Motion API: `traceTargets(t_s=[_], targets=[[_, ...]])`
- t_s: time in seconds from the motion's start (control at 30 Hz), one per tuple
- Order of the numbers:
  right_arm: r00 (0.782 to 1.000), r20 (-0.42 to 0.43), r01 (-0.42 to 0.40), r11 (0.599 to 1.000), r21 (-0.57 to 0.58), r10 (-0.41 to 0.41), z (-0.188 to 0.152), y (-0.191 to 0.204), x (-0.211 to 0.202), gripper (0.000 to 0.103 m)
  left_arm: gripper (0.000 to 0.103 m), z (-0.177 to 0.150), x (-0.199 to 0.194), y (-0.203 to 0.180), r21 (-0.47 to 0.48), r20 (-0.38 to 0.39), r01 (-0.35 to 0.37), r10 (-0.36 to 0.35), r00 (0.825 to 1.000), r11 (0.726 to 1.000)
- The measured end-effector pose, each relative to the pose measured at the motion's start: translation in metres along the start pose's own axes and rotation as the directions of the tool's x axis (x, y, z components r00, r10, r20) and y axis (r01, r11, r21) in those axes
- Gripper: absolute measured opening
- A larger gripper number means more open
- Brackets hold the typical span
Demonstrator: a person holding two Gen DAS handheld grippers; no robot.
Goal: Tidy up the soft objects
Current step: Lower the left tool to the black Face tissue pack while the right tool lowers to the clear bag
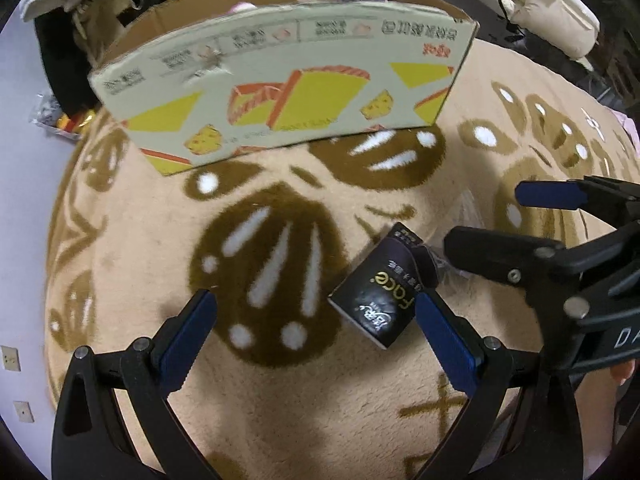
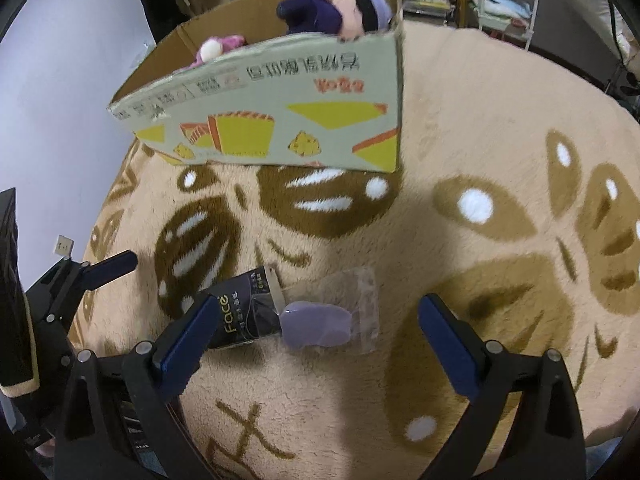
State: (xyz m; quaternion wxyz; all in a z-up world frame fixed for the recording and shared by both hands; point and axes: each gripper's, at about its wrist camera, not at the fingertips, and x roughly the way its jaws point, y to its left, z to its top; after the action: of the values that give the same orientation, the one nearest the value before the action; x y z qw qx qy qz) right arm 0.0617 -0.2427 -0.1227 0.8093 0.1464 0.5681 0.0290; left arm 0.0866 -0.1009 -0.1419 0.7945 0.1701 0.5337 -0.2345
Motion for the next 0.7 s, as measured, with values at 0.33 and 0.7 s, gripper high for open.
traceTargets(t_s=[0.33,0.7], targets=[[0.997,-0.083,-0.003,1.0,0.006,0.004,0.004,0.0,0.022,0.095,0.099,-0.004,0.019,-0.017,0.043,-0.036,0.013,-0.011,0.999,0.999],[0.994,-0.113,-0.01,1.0,0.003,0.01,0.002,0.005,0.034,0.083,0.099,-0.005,0.034,-0.029,0.057,-0.053,0.019,-0.016,0.998,0.998]])
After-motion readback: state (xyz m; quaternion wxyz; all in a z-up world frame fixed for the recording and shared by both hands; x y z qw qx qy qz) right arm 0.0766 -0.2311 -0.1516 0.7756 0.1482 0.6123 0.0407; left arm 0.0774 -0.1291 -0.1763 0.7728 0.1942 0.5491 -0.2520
